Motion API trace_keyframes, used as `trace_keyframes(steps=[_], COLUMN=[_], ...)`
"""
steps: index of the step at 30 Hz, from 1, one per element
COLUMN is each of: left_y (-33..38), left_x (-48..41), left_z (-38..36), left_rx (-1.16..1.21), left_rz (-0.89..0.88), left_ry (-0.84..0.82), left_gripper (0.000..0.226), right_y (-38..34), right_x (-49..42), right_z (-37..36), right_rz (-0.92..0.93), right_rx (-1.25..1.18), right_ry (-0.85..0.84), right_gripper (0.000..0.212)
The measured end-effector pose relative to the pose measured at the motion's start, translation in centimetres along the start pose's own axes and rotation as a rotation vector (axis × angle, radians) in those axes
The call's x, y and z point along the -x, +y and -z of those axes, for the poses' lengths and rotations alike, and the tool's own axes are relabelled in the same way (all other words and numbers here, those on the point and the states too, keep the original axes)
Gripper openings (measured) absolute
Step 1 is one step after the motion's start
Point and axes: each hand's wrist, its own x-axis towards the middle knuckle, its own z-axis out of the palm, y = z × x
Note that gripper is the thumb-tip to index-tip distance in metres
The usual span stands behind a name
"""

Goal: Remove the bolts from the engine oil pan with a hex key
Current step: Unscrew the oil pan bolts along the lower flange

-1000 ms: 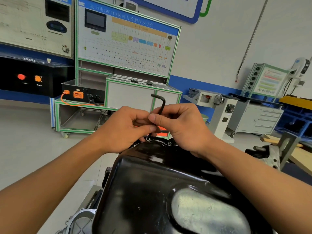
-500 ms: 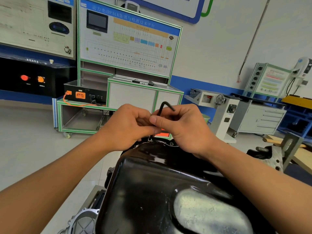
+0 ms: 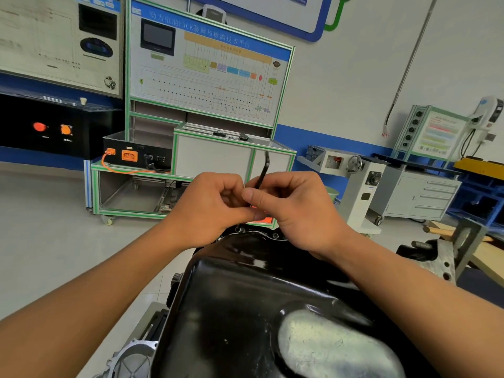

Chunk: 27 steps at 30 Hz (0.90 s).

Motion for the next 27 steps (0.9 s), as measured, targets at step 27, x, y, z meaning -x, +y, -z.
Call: trace_keyframes(steps=[27], left_y=[2.4], left_x=[-1.5], left_z=[2.1], left_rx=[-0.551], left_rz=[0.238], left_ry=[-0.58], left_gripper=[0.013], right_y=[0.7], right_x=[0.0], right_z=[0.1], right_rz=[0.02], right_rx=[0.004], right_ry=[0.011], right_gripper=[0.006])
